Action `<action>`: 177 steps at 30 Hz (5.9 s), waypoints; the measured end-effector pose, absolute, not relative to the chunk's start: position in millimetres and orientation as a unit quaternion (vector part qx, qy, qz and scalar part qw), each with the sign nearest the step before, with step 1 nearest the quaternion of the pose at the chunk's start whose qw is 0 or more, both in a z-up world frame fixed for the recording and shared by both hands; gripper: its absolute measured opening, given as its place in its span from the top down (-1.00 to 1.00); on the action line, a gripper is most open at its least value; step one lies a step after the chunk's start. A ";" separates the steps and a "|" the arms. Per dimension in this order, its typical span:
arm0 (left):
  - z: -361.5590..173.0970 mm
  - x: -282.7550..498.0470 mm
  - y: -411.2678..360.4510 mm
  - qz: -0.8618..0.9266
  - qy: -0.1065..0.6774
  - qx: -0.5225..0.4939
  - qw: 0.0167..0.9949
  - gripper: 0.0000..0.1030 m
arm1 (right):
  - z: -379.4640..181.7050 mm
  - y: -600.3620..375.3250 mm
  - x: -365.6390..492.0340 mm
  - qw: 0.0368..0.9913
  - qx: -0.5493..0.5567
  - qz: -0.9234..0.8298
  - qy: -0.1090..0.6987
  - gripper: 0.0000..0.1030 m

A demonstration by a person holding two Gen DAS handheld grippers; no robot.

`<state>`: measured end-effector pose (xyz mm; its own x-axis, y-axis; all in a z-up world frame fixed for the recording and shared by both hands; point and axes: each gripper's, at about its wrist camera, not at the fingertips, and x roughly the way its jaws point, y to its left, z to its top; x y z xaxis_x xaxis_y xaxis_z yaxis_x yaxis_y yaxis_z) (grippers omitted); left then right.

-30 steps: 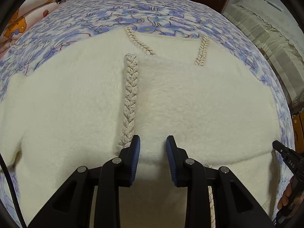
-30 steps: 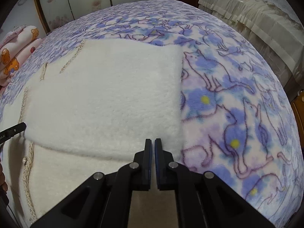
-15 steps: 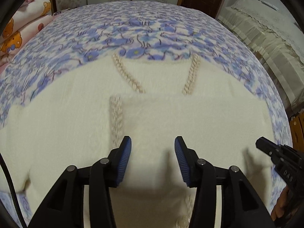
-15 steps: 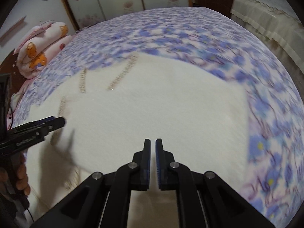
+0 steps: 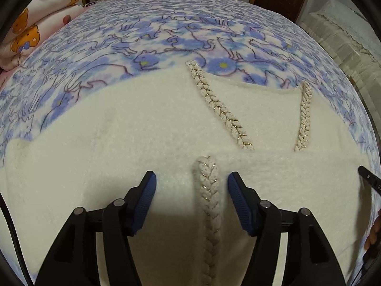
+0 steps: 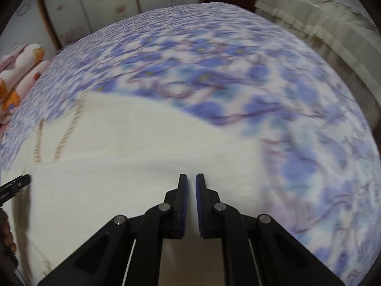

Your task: Fold large clothes

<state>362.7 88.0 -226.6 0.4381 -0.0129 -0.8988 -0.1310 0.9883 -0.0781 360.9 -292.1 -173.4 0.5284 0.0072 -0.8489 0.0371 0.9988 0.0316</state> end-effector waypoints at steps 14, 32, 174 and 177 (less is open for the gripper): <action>-203.3 333.5 93.4 0.064 0.537 -0.037 0.840 -0.48 | -154.0 -305.6 300.1 0.870 0.052 -0.017 0.490 0.33; -70.5 148.9 123.7 0.041 0.507 -0.045 0.860 -0.48 | -45.0 -206.7 146.4 0.890 -0.008 0.066 0.450 0.33; -164.8 105.3 216.3 0.055 0.479 -0.152 0.863 -0.35 | -96.0 -153.1 275.8 0.878 0.072 0.071 0.467 0.35; -165.5 118.7 230.5 0.056 0.482 -0.160 0.860 -0.35 | -128.3 -169.9 266.8 0.854 0.090 0.087 0.505 0.35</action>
<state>118.7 230.5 -165.5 0.5290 -0.0577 -0.8466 -0.2510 0.9424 -0.2211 266.8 -169.9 -128.3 0.4755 0.2400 -0.8464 -0.0581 0.9685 0.2420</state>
